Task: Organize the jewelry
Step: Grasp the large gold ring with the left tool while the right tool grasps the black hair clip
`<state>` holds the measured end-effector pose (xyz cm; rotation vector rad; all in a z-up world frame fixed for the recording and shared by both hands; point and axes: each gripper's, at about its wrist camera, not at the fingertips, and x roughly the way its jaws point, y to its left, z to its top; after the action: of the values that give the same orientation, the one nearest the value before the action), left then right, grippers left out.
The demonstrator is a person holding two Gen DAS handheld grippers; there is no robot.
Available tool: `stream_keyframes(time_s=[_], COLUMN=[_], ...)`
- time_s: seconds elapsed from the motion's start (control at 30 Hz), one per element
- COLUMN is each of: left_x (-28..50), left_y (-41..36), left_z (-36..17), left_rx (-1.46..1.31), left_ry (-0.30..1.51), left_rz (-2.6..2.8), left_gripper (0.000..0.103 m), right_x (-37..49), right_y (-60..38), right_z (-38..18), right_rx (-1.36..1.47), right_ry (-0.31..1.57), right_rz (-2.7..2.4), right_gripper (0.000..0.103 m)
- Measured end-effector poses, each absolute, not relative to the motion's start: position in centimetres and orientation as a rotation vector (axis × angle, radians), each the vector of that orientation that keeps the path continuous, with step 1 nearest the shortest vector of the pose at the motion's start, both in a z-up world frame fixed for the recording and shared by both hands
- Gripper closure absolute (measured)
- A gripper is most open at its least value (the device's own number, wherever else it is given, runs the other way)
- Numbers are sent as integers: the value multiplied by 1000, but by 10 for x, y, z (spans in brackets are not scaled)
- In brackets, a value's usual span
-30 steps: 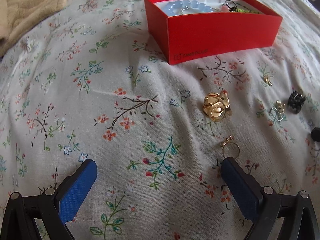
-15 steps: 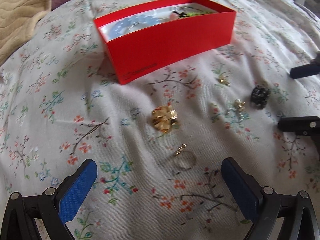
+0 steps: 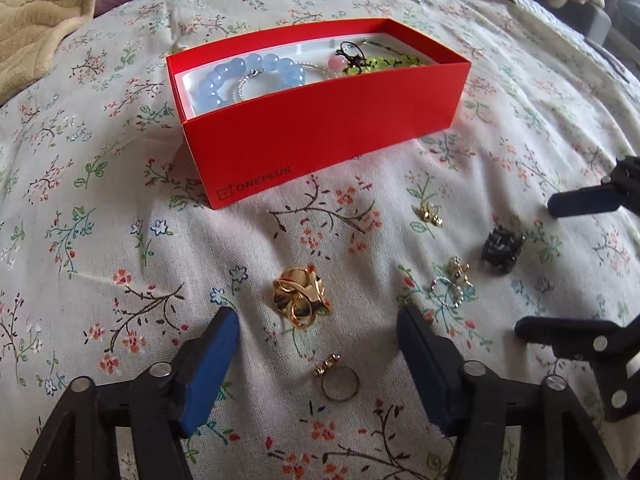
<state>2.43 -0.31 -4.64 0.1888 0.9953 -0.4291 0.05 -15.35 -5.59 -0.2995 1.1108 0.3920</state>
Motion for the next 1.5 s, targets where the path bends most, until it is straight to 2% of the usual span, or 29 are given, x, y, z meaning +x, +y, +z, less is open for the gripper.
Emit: stream_keyframes(time_s=[0.03,0.17,0.33,0.63,0.87,0.9,1.5], left_x=[26,33,35,32,30,29,31], left_y=[-3,-2,-2,-2,-5,-5,-1], left_z=[-47,-48,-47,-45,-43,-43,-35], left_rx=[176,142,138,134,145,147,135], left_ry=[1000,1009,1008,1016,1013,1013,1004], left_rz=[-429,-424,-414,-415,-418,-418,-399], left_gripper=[45,57,77,77,77,77,77], right_x=[2,4,4,8,11,11,8], right_y=[-151,-146,-142,-146,-146,-144,-143], right_z=[-57,-57,-55,-52,-50,-51,-44], right_rx=[-298,-295,-283,-250,-237,-241,-254], right_ry=[1111,1114,1111,1105,1104,1107,1099], right_rz=[393,398,404,396,402,403,395], right_gripper=[12,16,28,44,70,80,80])
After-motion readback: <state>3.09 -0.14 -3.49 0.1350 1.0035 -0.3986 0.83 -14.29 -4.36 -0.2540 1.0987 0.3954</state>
